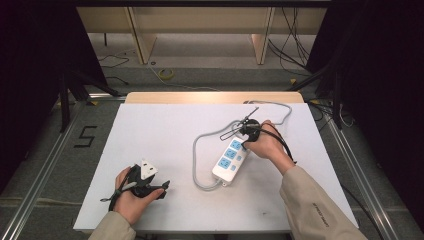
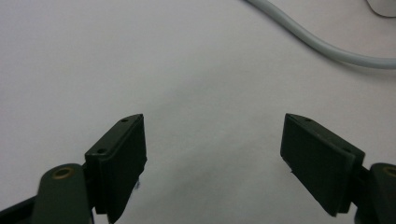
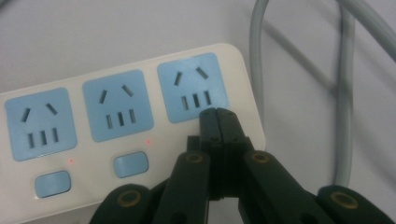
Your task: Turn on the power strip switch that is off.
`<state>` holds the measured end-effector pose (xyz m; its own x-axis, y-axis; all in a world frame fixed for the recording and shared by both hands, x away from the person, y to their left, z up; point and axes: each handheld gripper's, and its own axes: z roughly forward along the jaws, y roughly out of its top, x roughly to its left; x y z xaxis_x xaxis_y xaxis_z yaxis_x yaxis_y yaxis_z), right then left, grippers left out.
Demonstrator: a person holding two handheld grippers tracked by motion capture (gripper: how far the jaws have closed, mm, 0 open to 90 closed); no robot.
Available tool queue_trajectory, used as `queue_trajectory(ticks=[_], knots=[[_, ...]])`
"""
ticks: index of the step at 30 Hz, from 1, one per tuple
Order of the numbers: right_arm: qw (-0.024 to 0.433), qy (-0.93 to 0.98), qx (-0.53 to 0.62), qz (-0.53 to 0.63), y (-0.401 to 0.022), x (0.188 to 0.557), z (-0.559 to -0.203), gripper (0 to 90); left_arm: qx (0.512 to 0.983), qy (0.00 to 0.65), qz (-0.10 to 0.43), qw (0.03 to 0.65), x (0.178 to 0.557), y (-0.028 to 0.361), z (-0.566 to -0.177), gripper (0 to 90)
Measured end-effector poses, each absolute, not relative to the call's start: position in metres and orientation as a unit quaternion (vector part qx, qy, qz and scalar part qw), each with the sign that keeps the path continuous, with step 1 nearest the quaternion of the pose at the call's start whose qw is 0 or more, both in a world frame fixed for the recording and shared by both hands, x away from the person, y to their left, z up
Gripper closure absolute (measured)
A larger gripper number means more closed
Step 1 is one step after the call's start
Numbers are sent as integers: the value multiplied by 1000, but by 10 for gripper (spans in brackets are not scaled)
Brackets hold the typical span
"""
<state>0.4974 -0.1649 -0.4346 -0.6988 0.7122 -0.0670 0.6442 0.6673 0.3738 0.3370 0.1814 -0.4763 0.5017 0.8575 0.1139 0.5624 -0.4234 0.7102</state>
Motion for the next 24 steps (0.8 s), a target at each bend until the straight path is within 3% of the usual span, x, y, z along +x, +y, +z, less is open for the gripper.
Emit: queue_trajectory(ticks=[24], knots=[[110, 905, 367, 185, -169, 494, -432, 900, 811, 438, 237, 308, 337, 182, -477, 223]])
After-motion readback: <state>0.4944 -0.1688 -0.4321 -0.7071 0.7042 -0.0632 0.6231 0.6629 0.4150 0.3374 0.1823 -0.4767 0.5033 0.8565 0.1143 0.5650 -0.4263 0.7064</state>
